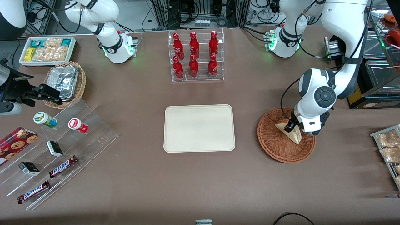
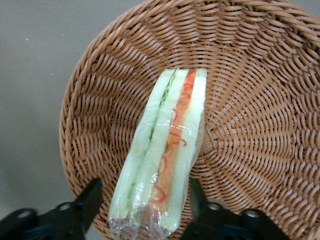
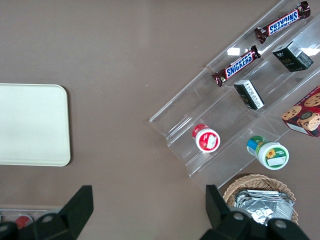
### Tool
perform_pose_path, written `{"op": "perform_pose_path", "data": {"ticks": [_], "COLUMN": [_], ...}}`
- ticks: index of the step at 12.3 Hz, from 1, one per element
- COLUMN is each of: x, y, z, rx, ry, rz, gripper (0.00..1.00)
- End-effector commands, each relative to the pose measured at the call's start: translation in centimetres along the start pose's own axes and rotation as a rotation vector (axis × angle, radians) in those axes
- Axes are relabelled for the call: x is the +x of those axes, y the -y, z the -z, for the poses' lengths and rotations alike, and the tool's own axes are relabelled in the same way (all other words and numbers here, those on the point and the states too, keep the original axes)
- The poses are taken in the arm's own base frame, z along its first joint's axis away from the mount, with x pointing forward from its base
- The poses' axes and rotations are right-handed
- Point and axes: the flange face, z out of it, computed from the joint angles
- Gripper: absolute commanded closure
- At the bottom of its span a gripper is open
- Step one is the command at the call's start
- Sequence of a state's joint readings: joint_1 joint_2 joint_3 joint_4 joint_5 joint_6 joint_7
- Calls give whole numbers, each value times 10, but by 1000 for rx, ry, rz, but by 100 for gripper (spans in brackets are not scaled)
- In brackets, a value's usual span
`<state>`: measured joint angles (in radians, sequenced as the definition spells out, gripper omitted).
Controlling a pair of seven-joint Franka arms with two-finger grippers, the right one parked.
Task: Place sandwich from basket to tray
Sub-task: 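Lower the left gripper onto the wrapped sandwich and close on it, then lift the sandwich out of the basket with the left gripper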
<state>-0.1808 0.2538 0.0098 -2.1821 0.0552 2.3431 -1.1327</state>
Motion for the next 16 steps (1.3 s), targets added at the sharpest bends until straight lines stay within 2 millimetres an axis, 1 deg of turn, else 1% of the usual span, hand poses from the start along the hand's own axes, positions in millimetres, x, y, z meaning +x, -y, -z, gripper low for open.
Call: {"op": "perform_pose_path", "data": {"ticks": [1,2,3,4,6,7,8,9,10,11,12,13,14,15,16], "x": [4,8,12,16,17,8,-9,-26,-44,-74,-101,-130,-162,-185,-207], "y": [-3,-9,-15,-20,-26,-33,-43,-52,-63,-80,-94,-108,-122,-135,-152], "z": [15,24,38,58,112,142,171,193,211,225,232,233,228,224,213], "rx": [-11,5,30,59,153,179,187,186,170,162,148,136,134,127,110], "ry": [-22,-17,-9,-1,14,22,19,11,0,-13,-23,-32,-35,-39,-41], "rz": [17,17,7,2,-66,-101,-145,-178,-216,-275,-321,-379,-459,-536,-589], "gripper": [100,100,100,100,100,100,100,100,100,100,100,100,100,100,100]}}
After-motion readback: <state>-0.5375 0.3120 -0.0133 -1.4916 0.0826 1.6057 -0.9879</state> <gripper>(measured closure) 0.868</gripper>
